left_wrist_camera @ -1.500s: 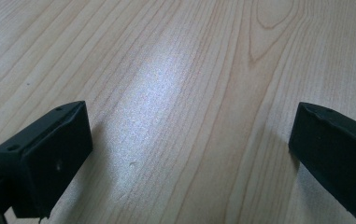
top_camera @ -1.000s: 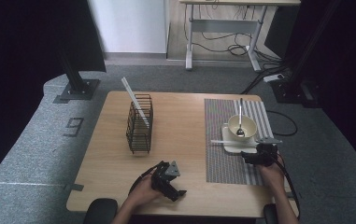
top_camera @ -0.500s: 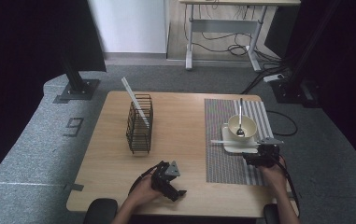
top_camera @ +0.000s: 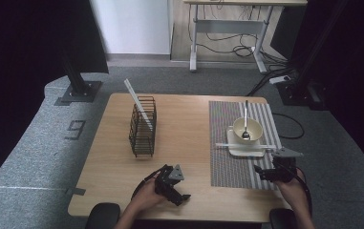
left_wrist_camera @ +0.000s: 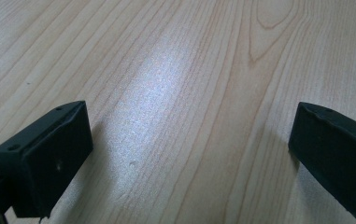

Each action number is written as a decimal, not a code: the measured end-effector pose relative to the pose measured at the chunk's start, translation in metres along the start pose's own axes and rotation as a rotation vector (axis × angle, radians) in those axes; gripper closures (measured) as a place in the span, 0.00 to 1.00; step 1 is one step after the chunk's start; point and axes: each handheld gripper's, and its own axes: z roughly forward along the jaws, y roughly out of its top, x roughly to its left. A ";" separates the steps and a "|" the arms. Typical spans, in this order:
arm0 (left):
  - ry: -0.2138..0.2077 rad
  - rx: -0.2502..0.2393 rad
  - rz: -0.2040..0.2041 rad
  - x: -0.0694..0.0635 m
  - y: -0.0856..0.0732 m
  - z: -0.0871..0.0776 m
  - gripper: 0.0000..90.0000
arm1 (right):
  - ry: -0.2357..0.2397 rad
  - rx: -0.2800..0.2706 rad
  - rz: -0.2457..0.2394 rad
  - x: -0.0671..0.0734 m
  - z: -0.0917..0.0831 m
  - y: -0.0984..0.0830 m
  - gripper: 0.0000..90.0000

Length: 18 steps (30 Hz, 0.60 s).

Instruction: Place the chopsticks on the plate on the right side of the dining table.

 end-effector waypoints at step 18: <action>0.005 0.000 -0.003 -0.001 0.000 0.000 0.00 | 0.128 0.043 -0.112 0.073 0.005 0.021 0.00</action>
